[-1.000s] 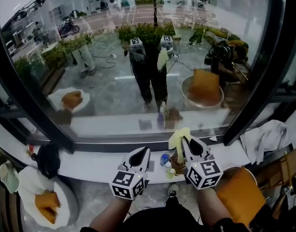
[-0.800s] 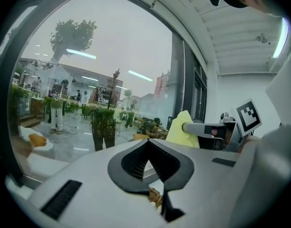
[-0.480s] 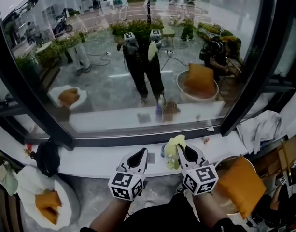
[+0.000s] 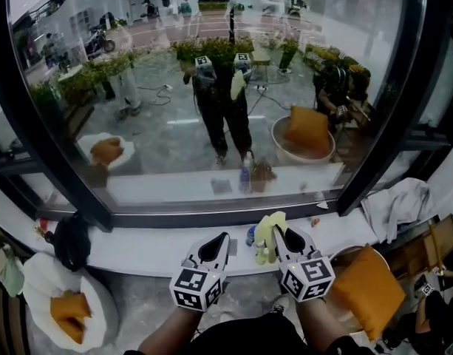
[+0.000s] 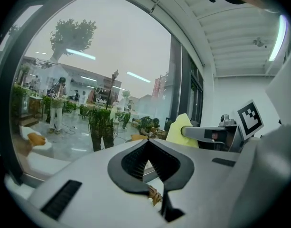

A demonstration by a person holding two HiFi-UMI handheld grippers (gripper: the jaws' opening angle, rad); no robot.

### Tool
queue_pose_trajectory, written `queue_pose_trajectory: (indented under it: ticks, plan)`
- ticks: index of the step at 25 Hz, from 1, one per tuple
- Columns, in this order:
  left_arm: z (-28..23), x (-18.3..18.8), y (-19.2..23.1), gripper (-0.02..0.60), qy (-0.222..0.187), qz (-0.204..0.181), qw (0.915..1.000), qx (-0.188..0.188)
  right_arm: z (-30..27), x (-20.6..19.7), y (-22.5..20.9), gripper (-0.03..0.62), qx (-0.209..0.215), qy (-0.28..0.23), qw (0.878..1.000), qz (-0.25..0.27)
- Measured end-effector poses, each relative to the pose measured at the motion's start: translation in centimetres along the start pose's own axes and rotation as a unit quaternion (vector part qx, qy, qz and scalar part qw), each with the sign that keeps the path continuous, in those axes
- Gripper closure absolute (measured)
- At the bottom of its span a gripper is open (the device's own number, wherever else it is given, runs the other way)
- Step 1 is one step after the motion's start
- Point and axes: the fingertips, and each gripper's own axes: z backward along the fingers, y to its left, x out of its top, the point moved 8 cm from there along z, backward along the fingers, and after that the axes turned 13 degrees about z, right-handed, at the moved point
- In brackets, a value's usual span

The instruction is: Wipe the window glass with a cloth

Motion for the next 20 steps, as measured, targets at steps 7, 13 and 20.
queue_pose_trajectory:
  ticks: [7,13,20]
  plan:
    - [0.00,0.16,0.03,0.574,0.004,0.000,1.0000,0.004,0.08,-0.04,0.15,0.542,0.004,-0.002,1.000,-0.006]
    - [0.15,0.11,-0.05,0.574,0.005,-0.002,1.0000,0.003,0.45,0.09,0.17,0.542,0.003,-0.006,1.000,-0.006]
    - [-0.44,-0.05,-0.45,0.574,0.006,-0.003,1.0000,-0.001,0.57,-0.39,0.15,0.542,0.008,-0.003,1.000,-0.008]
